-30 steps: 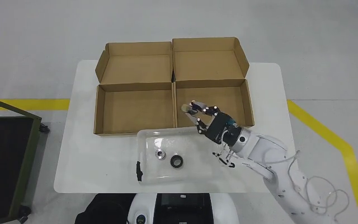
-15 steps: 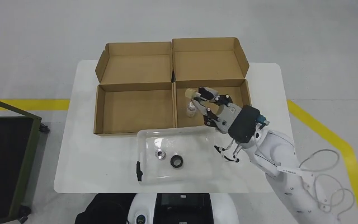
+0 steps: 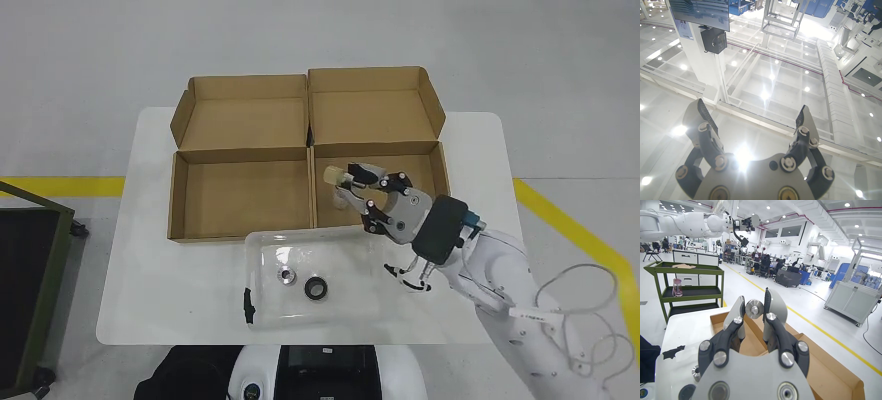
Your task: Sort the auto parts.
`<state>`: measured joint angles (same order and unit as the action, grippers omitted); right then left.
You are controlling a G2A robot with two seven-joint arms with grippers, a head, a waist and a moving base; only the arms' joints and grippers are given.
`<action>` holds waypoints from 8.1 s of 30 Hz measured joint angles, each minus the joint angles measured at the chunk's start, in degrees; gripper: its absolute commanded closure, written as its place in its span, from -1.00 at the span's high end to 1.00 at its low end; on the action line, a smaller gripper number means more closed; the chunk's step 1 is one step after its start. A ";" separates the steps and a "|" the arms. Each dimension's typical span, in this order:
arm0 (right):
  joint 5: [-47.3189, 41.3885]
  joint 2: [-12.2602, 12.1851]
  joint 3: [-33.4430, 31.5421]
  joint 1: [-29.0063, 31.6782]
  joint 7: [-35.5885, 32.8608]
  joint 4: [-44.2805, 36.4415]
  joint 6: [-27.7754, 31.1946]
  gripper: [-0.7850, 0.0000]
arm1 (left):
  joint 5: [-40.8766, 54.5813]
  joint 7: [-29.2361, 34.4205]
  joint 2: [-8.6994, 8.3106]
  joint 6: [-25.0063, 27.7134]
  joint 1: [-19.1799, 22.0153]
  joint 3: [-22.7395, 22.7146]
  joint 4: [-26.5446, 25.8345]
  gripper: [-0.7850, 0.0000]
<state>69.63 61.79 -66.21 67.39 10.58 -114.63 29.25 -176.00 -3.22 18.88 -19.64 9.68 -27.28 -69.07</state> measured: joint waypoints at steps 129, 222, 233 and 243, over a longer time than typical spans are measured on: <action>5.40 -0.71 7.41 0.25 -23.23 7.33 24.24 0.89 | 0.00 0.00 0.00 0.00 0.00 0.00 0.00 1.00; -11.15 0.75 1.43 -3.54 -3.71 10.55 14.91 -1.00 | 0.00 0.00 0.00 0.00 0.00 0.00 0.00 1.00; -11.36 -0.03 -6.56 -1.44 -1.91 7.36 13.62 -1.00 | 0.00 0.00 0.00 0.00 0.00 0.00 0.00 1.00; -15.14 0.07 -8.14 -0.02 -0.20 4.82 13.88 -1.00 | 0.00 0.00 0.00 0.00 0.00 0.00 0.00 1.00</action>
<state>54.49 61.86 -74.35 67.37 10.38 -109.81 43.13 -176.00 -3.22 18.88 -19.64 9.68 -27.28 -69.07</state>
